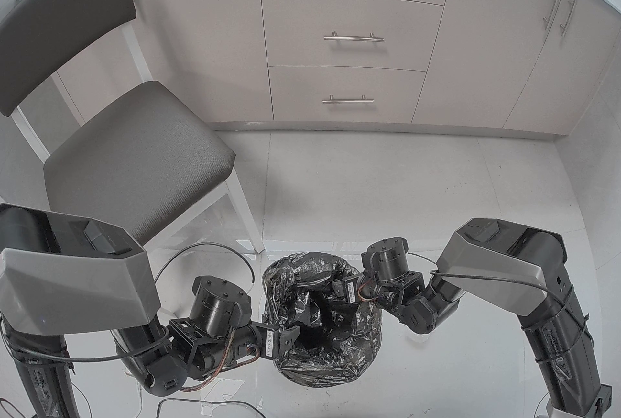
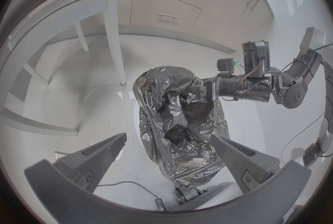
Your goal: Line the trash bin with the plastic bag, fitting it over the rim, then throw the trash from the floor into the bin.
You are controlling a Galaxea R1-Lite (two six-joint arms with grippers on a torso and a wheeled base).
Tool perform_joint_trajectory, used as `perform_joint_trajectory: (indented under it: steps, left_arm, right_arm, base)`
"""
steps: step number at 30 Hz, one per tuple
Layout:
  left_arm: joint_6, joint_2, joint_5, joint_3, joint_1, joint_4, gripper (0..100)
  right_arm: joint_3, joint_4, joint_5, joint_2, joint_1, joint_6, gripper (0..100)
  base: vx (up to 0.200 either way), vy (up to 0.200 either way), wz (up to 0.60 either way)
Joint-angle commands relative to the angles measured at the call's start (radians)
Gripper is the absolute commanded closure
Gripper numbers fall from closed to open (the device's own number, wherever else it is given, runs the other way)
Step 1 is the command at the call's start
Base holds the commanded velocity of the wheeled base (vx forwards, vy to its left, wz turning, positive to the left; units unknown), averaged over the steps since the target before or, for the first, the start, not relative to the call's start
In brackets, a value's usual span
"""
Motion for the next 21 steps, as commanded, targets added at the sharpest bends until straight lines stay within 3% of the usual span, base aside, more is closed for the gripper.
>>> perform_joint_trajectory:
  steps: [1, 11, 18, 21]
  left_arm:
    - [0.000, 0.023, 0.000, 0.002, 0.002, -0.002, 0]
    - [-0.002, 0.040, 0.002, 0.011, 0.001, -0.030, 0]
    - [-0.002, 0.043, 0.002, 0.011, 0.002, -0.031, 0]
    - [-0.002, 0.045, 0.000, 0.010, 0.002, -0.031, 0]
  right_arm:
    - [-0.016, 0.001, -0.034, 0.010, -0.004, 0.000, 0]
    - [-0.002, -0.020, -0.178, -0.007, -0.021, 0.009, 0]
    - [0.019, -0.036, -0.200, -0.024, -0.024, 0.009, 0]
    - [0.021, -0.036, -0.238, -0.025, -0.024, 0.009, 0]
  base:
    - [0.000, 0.000, 0.00]
    - [0.000, 0.000, 0.00]
    - [0.000, 0.000, 0.00]
    - [0.000, 0.000, 0.00]
